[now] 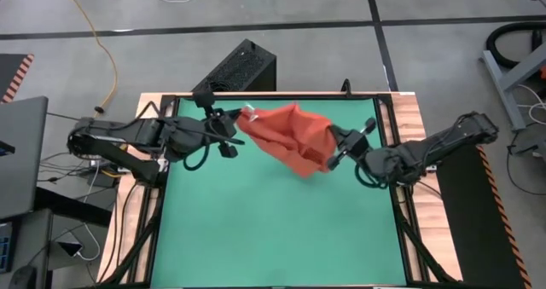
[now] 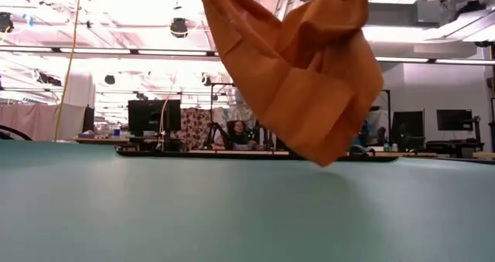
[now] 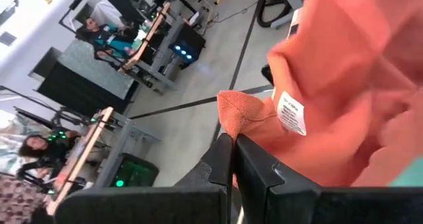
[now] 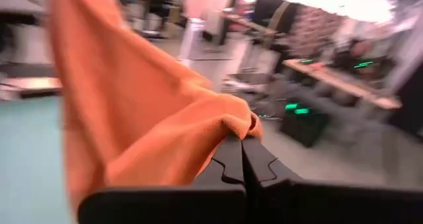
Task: Roll towel
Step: Fold the orange towel
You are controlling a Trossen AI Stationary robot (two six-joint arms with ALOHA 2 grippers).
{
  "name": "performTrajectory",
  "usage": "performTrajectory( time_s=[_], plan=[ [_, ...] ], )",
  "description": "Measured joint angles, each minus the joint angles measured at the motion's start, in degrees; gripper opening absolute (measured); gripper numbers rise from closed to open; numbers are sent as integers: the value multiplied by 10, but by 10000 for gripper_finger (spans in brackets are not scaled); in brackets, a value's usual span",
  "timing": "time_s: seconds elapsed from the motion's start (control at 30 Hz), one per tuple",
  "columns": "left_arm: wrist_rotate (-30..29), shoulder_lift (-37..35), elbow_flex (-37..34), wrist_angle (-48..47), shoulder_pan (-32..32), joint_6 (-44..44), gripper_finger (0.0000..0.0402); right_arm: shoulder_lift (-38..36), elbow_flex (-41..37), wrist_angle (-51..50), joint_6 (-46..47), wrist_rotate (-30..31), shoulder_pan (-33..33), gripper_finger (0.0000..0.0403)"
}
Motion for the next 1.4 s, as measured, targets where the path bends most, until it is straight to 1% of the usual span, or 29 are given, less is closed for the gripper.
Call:
performTrajectory(
  time_s=[0.13,0.23,0.3,0.43,0.57,0.73,0.8,0.9,0.97,1.07,1.1,1.23,1.3,1.4],
  plan=[
    [-2,-9,0,-32,16,26,0,-6,0,33,-94,81,0,0],
    [-2,-13,0,-57,34,29,0,-7,0,74,-180,143,-2,0],
    [-2,-14,0,-68,48,29,0,-7,0,98,-239,164,-9,0],
    [-9,-14,0,-82,78,57,0,-7,0,132,-304,164,-23,0],
    [-16,-14,0,-68,102,84,0,-7,0,141,-373,111,-16,1],
    [-17,-15,0,-49,119,104,0,-8,1,177,-453,92,-8,1],
    [-16,-14,0,-45,123,111,0,-6,1,150,-483,84,3,1],
    [-17,-14,0,-46,127,125,0,3,1,67,-491,58,30,2],
    [-17,-15,0,-46,130,126,0,11,1,18,-445,44,44,2],
    [-17,-15,0,-46,135,127,0,20,1,-68,-310,24,56,2],
    [-17,-16,0,-47,137,130,0,24,1,-106,-256,8,58,2],
    [-18,-19,0,-50,138,130,0,50,1,-263,0,-95,61,2],
    [-13,-21,-1,-53,137,121,0,71,1,-324,116,-145,61,3],
    [18,-22,-1,-57,137,104,0,111,1,-379,232,-223,60,3]
  ],
)
